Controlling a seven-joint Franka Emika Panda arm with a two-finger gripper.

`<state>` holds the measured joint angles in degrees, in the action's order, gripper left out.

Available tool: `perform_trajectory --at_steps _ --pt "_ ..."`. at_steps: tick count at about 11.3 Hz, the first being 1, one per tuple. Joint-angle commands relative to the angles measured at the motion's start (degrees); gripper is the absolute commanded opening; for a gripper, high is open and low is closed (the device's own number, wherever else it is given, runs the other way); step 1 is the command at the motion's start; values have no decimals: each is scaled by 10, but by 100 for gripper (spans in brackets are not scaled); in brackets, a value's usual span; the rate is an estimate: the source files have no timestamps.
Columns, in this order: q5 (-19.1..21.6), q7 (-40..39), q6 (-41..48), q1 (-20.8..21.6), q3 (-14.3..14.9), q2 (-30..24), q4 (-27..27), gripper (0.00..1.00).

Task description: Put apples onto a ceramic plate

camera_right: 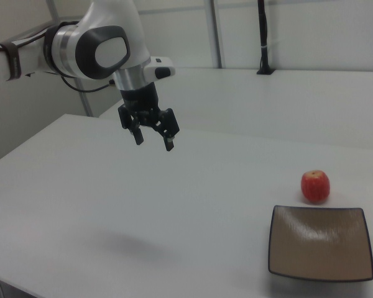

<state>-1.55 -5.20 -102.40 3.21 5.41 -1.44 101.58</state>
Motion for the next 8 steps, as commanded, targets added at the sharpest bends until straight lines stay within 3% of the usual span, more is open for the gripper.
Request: perform_trajectory --at_steps 1,5,8 --pt "-8 3 -10 4 -1 -10 16 100" --pt "-7 -2 -17 3 -1 -9 15 100" --pt "-7 -2 -105 -14 0 12 15 100"
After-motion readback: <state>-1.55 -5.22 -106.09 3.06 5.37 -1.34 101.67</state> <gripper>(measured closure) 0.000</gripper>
